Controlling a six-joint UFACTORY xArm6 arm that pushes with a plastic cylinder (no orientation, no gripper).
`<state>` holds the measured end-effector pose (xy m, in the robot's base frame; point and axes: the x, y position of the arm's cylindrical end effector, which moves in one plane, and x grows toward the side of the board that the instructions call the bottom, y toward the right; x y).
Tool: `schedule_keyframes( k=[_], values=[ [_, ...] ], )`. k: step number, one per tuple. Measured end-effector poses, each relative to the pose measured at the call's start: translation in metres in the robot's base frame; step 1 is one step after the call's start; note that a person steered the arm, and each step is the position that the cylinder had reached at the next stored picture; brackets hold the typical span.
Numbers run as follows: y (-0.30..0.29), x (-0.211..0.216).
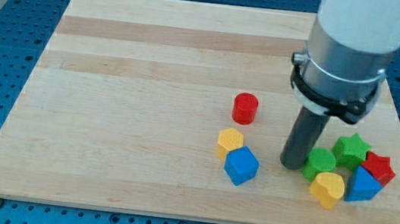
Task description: Move red circle into green circle
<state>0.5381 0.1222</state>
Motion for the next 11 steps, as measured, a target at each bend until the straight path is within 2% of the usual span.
schedule_keyframes(
  k=[1, 2, 4, 5, 6, 7, 9, 10, 11],
  values=[
    [0.000, 0.000],
    [-0.008, -0.033],
    [-0.040, -0.140],
    [-0.096, -0.139],
    [-0.110, -0.110],
    [-0.055, -0.087],
    [0.010, -0.039],
    [-0.016, -0.047],
    [-0.075, -0.074]
  ],
)
